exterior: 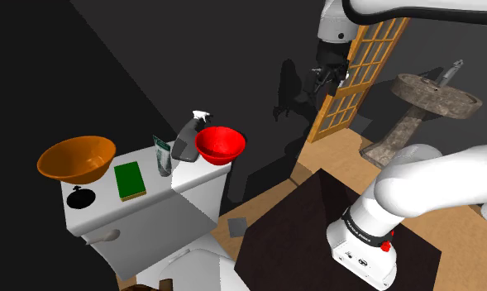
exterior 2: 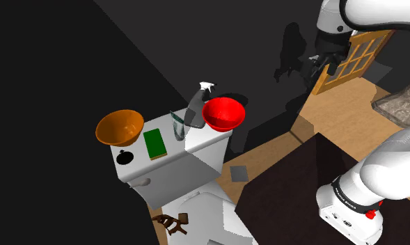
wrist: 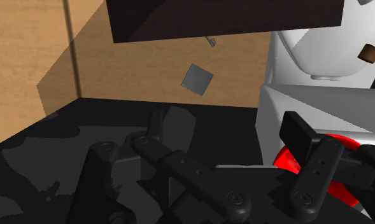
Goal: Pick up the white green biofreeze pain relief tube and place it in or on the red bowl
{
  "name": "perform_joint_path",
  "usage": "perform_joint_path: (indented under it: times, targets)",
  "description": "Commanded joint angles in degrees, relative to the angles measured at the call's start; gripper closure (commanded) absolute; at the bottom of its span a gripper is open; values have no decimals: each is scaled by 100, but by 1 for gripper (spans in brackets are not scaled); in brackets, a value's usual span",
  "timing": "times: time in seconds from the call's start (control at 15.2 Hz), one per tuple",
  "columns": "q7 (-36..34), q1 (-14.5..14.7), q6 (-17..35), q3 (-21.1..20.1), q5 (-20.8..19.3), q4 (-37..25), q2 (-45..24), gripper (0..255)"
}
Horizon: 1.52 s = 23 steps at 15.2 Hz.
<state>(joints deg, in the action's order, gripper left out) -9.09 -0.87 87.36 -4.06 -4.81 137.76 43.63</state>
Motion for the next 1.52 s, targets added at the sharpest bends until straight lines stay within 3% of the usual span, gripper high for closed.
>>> perform_joint_path:
  times: [0.0,0.79,1.45]
  targets:
    - [0,0,0,0,0,0,0,0]
    - [-1106,322,1509,-974,524,-515,-1818,0]
    - [-2098,490,2373,-1680,253,-1688,-3713,0]
